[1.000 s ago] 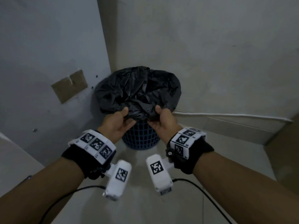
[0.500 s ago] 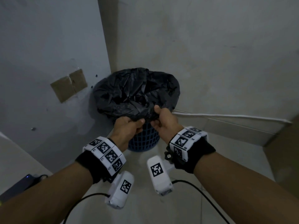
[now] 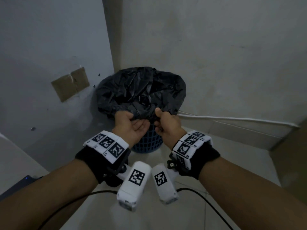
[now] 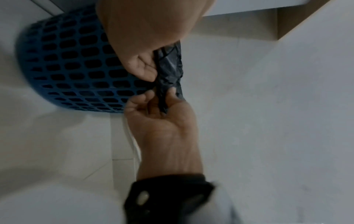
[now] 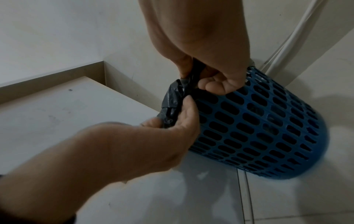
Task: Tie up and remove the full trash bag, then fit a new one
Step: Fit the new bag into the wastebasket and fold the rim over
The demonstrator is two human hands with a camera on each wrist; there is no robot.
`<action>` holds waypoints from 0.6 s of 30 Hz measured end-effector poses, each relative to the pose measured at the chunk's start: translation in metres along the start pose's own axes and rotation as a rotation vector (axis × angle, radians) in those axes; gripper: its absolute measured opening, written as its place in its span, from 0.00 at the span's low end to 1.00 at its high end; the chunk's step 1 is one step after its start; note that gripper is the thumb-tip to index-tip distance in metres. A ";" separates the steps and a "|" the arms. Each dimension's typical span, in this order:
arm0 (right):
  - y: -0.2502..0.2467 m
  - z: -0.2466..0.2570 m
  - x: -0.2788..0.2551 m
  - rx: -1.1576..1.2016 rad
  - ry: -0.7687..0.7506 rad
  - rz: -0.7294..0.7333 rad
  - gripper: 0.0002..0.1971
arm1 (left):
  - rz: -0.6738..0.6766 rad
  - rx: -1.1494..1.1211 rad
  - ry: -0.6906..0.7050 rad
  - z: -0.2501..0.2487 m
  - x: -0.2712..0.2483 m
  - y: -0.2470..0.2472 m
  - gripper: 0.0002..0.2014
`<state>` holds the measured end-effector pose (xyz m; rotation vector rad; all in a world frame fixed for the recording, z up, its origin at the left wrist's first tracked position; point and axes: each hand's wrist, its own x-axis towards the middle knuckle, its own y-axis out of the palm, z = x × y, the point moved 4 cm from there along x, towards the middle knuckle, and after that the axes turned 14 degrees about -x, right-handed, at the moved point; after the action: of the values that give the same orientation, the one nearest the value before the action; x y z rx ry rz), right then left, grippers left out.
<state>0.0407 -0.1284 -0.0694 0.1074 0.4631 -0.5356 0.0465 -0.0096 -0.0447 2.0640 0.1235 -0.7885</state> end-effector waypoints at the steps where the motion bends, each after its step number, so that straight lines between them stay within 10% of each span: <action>1: 0.000 0.000 -0.001 0.001 -0.003 0.003 0.22 | -0.001 -0.022 -0.006 -0.002 0.000 0.002 0.15; 11: -0.001 0.000 -0.022 -0.060 0.176 0.334 0.21 | 0.061 0.225 0.161 -0.018 0.012 -0.006 0.18; 15: -0.021 0.003 -0.020 -0.107 0.114 0.348 0.34 | 0.061 0.229 0.198 -0.027 0.016 -0.010 0.15; 18: -0.023 0.009 -0.020 -0.091 0.079 0.294 0.24 | 0.075 0.245 0.206 -0.027 0.017 -0.010 0.12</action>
<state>0.0173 -0.1407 -0.0522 0.1069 0.5373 -0.2219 0.0693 0.0142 -0.0507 2.3656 0.0654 -0.5654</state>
